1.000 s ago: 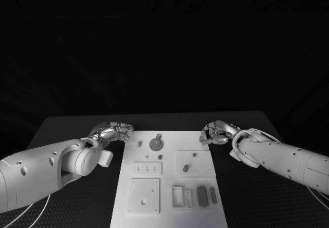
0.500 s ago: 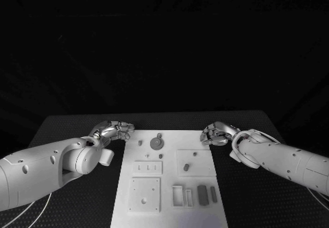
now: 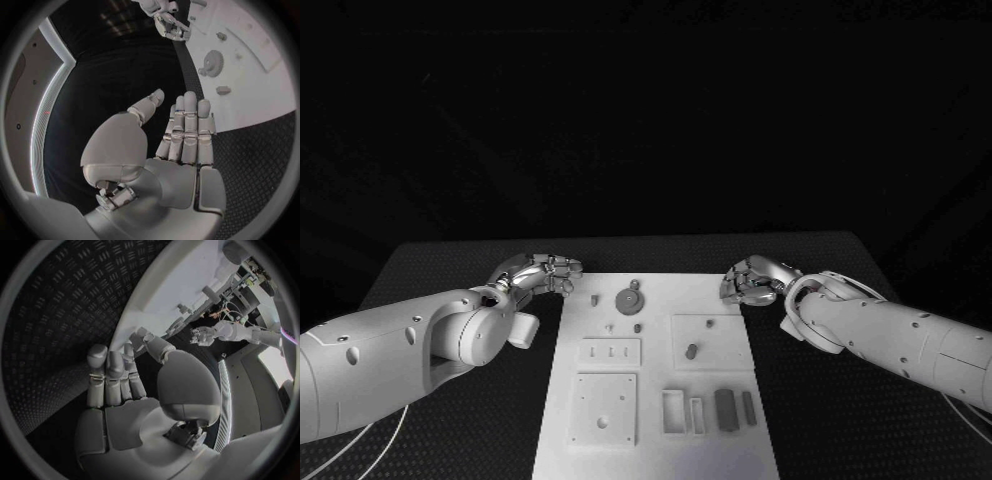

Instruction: Assemble the parts on the task board

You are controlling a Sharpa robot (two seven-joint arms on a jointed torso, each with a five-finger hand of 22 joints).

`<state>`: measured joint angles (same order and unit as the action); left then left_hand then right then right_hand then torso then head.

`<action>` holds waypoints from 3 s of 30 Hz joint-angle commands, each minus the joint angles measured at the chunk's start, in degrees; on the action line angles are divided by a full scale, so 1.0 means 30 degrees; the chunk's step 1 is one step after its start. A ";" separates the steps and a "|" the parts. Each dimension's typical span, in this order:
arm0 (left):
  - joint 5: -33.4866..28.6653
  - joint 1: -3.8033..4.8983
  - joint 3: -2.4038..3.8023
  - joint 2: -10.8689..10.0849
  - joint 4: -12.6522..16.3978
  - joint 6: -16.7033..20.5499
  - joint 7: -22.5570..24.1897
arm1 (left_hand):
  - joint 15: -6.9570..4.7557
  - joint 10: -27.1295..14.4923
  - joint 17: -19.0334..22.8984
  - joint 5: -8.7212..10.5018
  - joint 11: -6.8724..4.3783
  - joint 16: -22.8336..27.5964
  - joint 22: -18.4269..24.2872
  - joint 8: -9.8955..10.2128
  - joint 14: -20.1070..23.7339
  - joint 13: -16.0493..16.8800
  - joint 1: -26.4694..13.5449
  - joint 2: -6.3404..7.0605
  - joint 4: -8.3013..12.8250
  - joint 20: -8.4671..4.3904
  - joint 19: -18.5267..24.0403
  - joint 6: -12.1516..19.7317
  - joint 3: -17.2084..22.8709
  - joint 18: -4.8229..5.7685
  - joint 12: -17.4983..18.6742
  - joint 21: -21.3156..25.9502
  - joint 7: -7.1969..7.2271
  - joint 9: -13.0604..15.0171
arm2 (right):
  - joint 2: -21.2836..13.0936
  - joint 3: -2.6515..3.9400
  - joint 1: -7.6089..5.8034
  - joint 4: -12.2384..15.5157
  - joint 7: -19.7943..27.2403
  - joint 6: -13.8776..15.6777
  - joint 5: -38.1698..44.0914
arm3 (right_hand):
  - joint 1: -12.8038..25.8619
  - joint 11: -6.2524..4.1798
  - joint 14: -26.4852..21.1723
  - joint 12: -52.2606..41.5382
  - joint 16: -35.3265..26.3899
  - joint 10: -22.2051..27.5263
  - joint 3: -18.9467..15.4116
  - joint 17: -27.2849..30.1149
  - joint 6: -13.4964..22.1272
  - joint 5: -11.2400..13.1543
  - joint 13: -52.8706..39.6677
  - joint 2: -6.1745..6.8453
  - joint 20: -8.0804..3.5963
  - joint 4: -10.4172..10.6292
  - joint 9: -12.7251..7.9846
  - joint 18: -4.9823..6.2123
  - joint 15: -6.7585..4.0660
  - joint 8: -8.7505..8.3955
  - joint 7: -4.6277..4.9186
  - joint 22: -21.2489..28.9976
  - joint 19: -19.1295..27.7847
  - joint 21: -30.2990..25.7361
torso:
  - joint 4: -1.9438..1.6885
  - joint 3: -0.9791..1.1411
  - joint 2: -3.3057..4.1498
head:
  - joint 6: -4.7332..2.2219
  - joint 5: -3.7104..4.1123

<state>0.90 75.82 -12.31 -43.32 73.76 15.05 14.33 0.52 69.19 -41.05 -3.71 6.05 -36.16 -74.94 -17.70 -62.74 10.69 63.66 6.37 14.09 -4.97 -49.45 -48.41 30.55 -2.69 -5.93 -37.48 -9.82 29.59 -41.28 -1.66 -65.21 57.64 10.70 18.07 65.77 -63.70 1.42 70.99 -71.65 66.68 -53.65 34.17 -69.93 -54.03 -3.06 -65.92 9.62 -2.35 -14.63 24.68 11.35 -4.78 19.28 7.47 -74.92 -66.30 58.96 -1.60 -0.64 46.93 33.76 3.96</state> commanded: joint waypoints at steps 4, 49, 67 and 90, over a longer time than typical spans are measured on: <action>0.0071 0.0008 0.0013 0.0012 0.0041 -0.0301 0.0213 | 0.0032 -0.0030 -0.0020 -0.0009 0.0084 0.0104 -0.0097 0.0095 0.0070 0.0019 -0.0210 0.0021 0.0141 -0.0024 0.0174 0.0020 -0.0015 -0.0287 0.0078 -0.0075 -0.0028 0.0024 | 0.0067 0.0000 0.0015 0.0025 -0.0140 0.0215 0.0213 | 0.0387 -0.0079 -0.0006 -0.0104 -0.0053 0.0055 -0.0041 -0.0021 0.0105 0.0059 0.0029 0.0144 -0.0007 0.0066 -0.0022 0.1216 -0.0065 -0.0046 0.0004 -0.0339 -0.0008 0.0128 | -0.0016 -0.0009 0.0003 | 0.0008 0.0026; 0.0098 0.0012 0.0017 0.0052 0.0045 -0.0415 0.0160 | 0.0031 0.0063 -0.0048 -0.0004 0.0043 0.0127 -0.0084 0.0055 0.0067 0.0066 -0.0259 -0.0053 0.0140 -0.0015 0.0191 -0.0067 0.0011 -0.0284 0.0049 -0.0094 0.0004 0.0081 | 0.0208 0.0000 0.0266 0.0448 -0.0561 0.1879 -0.0153 | 0.0212 -0.0775 0.0314 -0.0260 -0.0004 -0.0403 0.2522 -0.0026 -0.1804 0.0089 0.0190 -0.0905 -0.0148 0.0404 0.0756 0.1216 -0.0691 0.1303 -0.0759 -0.0282 -0.0277 0.0397 | -0.0011 -0.0003 -0.0007 | 0.0054 0.0104; 0.2956 0.0550 0.0466 0.0263 0.0149 -0.2185 -0.1638 | -0.0029 0.1704 -0.0210 0.0119 -0.0690 0.0246 -0.0013 -0.0421 0.0017 0.0614 -0.1846 -0.0530 -0.0662 -0.0075 0.0303 -0.1558 -0.0363 -0.0242 -0.0646 -0.0207 0.0690 0.0369 | -0.0072 0.0057 -0.1356 0.3533 -0.4520 0.0713 0.3674 | 0.0411 -0.0886 0.0520 -0.0329 0.0038 -0.0703 0.2883 -0.0007 -0.1923 0.0089 0.0203 -0.0950 -0.0246 0.0129 0.0985 0.1216 -0.0804 0.1604 -0.0863 -0.0207 -0.0543 0.0430 | 0.0076 -0.0071 -0.0181 | -0.0282 0.0023; 0.4732 0.1440 0.0440 0.1781 0.0259 -0.5983 -0.6450 | 0.0098 0.2121 -0.0316 0.0302 -0.0905 0.0606 0.0190 0.0165 0.0398 0.0881 -0.6418 0.0195 -0.4478 0.0035 0.0787 -0.1439 -0.1229 -0.0393 -0.0582 0.0015 0.0617 0.0073 | 0.1964 0.0051 -0.2061 0.7036 -0.7341 0.0524 0.8284 | 0.0531 -0.0901 0.0665 -0.0310 0.0049 -0.0850 0.3271 0.0026 -0.1951 0.0091 0.0235 -0.0831 -0.0225 -0.0027 0.1070 0.1216 -0.0797 0.1705 -0.0883 -0.0151 -0.0701 0.0421 | -0.0010 -0.0304 -0.0958 | -0.0181 -0.0921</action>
<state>14.22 80.07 -11.01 -38.14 74.23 1.28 -2.59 0.83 75.25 -41.95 -2.99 3.27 -34.60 -74.41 -17.44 -62.02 13.25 44.68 6.98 0.86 -4.71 -47.46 -52.83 26.88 -3.07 -7.88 -37.70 -7.68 29.84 -35.48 -1.51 -71.42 78.45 -10.00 19.80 88.43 -62.51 -1.34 72.77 -72.32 66.79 -55.82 43.66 -69.90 -57.76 -2.65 -65.29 7.18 -3.09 -14.63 25.49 11.68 -6.90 21.48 4.35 -74.90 -68.05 59.88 -1.54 -1.49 44.17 33.07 1.31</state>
